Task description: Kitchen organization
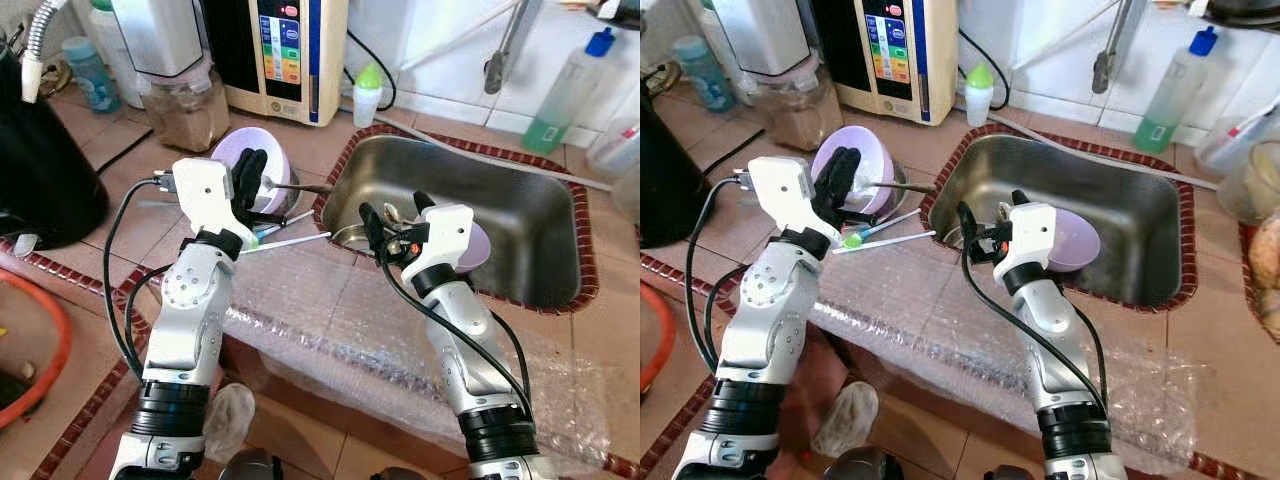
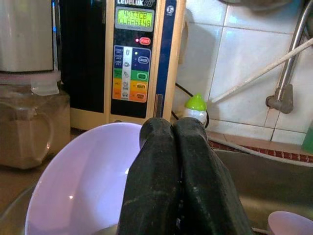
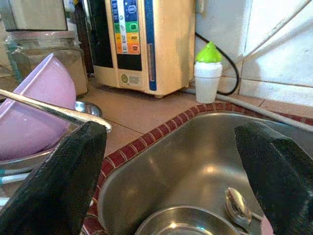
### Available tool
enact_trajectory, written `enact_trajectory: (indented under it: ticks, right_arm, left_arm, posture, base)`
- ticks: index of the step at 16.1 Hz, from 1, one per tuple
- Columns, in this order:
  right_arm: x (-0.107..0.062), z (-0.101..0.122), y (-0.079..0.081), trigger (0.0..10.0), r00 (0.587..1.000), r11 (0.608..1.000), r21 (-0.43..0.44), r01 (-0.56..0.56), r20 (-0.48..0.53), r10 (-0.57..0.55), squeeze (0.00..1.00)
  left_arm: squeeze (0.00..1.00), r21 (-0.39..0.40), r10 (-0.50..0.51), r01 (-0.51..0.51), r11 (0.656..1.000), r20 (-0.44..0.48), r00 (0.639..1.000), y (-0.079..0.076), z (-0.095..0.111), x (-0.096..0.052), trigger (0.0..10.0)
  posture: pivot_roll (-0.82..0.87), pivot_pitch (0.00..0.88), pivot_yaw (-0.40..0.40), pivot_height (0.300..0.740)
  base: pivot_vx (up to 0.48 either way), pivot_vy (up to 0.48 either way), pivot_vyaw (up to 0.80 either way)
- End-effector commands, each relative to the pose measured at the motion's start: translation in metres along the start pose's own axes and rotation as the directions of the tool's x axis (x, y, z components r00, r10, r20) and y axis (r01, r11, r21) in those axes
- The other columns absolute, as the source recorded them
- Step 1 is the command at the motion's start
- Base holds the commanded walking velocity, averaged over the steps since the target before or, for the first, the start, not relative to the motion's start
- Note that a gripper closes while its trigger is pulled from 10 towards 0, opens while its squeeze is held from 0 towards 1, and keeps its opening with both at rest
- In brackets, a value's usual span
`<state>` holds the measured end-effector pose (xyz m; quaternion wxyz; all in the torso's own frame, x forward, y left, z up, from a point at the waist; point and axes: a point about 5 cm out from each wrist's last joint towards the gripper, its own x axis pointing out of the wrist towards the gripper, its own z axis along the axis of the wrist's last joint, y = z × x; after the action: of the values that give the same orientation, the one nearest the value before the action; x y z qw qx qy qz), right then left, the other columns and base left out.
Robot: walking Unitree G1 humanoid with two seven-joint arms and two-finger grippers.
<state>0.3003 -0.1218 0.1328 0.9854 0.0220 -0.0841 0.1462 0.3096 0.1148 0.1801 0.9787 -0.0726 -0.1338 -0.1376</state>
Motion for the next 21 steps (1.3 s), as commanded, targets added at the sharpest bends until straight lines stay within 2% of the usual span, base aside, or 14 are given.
enact_trajectory:
  ticks: [1,5,7,9,10,12,14,15,16,17,21]
  right_arm:
    - [0.000,0.000,-0.003,10.0,1.000,1.000,-0.010,0.007,0.002,-0.007,0.00]
    - [-0.001,0.001,-0.005,10.0,1.000,1.000,-0.015,0.011,0.003,-0.011,0.00]
    - [-0.001,0.000,-0.005,10.0,1.000,1.000,-0.016,0.014,0.000,-0.014,0.00]
    - [-0.001,-0.001,-0.006,10.0,1.000,1.000,-0.018,0.015,-0.001,-0.015,0.00]
    - [-0.001,-0.001,-0.006,10.0,1.000,1.000,-0.020,0.013,-0.001,-0.013,0.00]
    - [-0.002,0.000,-0.005,10.0,1.000,0.999,-0.033,0.006,0.011,-0.005,0.00]
    - [-0.001,0.001,-0.005,10.0,1.000,0.999,-0.030,0.019,0.020,-0.018,0.00]
    - [-0.001,0.001,-0.005,10.0,0.999,0.999,-0.030,0.025,0.024,-0.025,0.00]
    - [-0.005,0.002,-0.009,10.0,0.998,0.998,-0.039,0.055,0.029,-0.054,0.00]
    - [-0.010,0.001,-0.014,10.0,0.996,0.995,-0.042,0.091,0.028,-0.090,0.00]
    - [-0.030,-0.009,-0.022,10.0,0.988,0.987,-0.057,0.153,-0.008,-0.153,0.00]
  left_arm:
    - [0.00,0.005,-0.019,0.019,1.000,0.005,1.000,-0.003,0.001,0.002,0.0]
    - [0.00,0.004,-0.022,0.022,1.000,0.004,1.000,-0.004,0.000,0.002,0.0]
    - [0.00,0.005,-0.010,0.010,1.000,0.007,1.000,0.000,0.000,0.001,0.0]
    - [0.00,0.008,0.009,-0.009,1.000,0.017,1.000,0.004,0.001,-0.001,0.8]
    - [0.00,0.012,0.014,-0.014,1.000,0.017,1.000,0.006,0.002,-0.004,0.8]
    - [0.00,0.036,0.036,-0.035,0.999,0.000,0.999,0.012,-0.002,-0.011,0.0]
    - [0.00,0.061,0.047,-0.045,0.997,-0.020,0.999,0.017,-0.008,-0.019,0.0]
    - [0.00,0.064,0.050,-0.048,0.997,-0.027,0.998,0.018,-0.009,-0.022,0.9]
    - [0.00,0.080,0.053,-0.049,0.996,-0.044,0.998,0.019,-0.011,-0.028,5.7]
    - [0.00,0.091,0.052,-0.047,0.995,-0.061,0.997,0.019,-0.013,-0.034,10.0]
    - [0.00,0.102,0.064,-0.055,0.993,-0.087,0.994,0.021,-0.017,-0.049,10.0]
  posture:
    - [-0.05,0.000,0.042,0.740]
    - [-0.06,0.000,0.042,0.740]
    - [-0.06,0.000,0.045,0.740]
    - [-0.05,0.000,0.043,0.740]
    - [-0.05,0.000,0.043,0.740]
    - [-0.05,0.000,0.043,0.740]
    - [-0.04,0.000,0.043,0.740]
    - [-0.04,0.000,0.043,0.740]
    - [-0.04,0.000,0.043,0.740]
    - [-0.03,0.000,0.044,0.740]
    - [-0.03,0.000,0.045,0.740]
  base:
    - [0.000,-0.480,0.00]
    - [0.000,-0.480,0.00]
    - [0.000,0.000,0.00]
    - [0.000,0.000,0.00]
    - [0.000,0.000,0.00]
    - [0.000,0.000,0.31]
    - [0.000,0.000,0.38]
    - [0.000,0.000,0.00]
    - [0.000,0.000,0.00]
    - [0.000,0.000,0.00]
    - [0.000,0.000,0.00]
